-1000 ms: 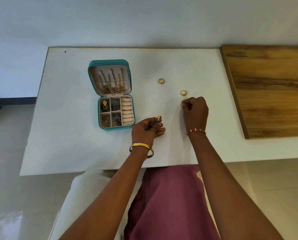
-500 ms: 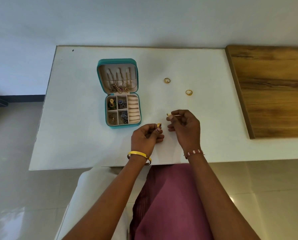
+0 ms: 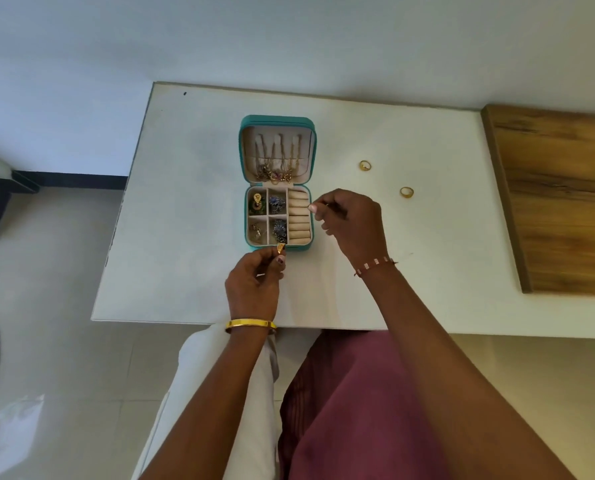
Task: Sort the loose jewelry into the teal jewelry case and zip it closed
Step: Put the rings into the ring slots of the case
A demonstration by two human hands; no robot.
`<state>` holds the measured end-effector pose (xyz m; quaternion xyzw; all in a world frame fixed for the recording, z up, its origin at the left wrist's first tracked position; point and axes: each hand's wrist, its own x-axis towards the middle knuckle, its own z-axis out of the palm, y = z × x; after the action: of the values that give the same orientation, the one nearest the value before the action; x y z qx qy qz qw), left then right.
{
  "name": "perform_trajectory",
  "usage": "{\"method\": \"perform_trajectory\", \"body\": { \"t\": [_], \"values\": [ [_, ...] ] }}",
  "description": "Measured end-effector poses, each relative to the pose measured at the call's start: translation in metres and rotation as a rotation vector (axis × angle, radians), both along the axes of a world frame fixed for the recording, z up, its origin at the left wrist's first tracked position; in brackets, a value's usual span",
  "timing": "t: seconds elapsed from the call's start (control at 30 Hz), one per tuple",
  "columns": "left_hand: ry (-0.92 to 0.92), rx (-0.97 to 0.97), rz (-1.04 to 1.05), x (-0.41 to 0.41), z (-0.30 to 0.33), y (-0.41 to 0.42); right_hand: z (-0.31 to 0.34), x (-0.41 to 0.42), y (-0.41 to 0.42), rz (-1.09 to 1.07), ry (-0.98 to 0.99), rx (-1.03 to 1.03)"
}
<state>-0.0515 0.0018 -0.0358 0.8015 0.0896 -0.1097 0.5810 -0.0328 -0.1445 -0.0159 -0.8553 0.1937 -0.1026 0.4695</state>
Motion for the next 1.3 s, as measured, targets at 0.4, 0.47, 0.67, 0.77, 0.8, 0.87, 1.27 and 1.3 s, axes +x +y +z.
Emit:
{"method": "perform_trajectory", "body": {
  "t": [0.4, 0.47, 0.67, 0.77, 0.8, 0.87, 1.27, 1.3],
  "values": [
    [0.080, -0.121, 0.065, 0.006, -0.006, 0.001, -0.008, 0.027, 0.009, 0.251, -0.001, -0.492],
    [0.088, -0.126, 0.061, 0.006, -0.006, 0.001, -0.009, 0.026, 0.011, 0.250, -0.022, -0.513],
    [0.101, -0.146, 0.073, 0.006, -0.006, 0.001, -0.002, 0.029, 0.015, 0.308, -0.028, -0.683],
    [0.102, -0.142, 0.066, 0.007, -0.006, 0.001, 0.000, 0.028, 0.014, 0.308, -0.051, -0.815],
    [0.103, -0.141, 0.065, 0.007, -0.005, 0.001, 0.001, 0.027, 0.014, 0.300, -0.070, -0.853],
    [0.102, -0.137, 0.065, 0.007, -0.006, 0.001, 0.002, 0.026, 0.014, 0.303, -0.110, -0.902],
    [0.097, -0.143, 0.072, 0.007, -0.007, 0.001, -0.015, 0.024, 0.008, 0.229, 0.055, -0.586],
    [0.096, -0.142, 0.072, 0.007, -0.006, 0.001, -0.015, 0.024, 0.005, 0.231, 0.084, -0.525]
  ]
}}
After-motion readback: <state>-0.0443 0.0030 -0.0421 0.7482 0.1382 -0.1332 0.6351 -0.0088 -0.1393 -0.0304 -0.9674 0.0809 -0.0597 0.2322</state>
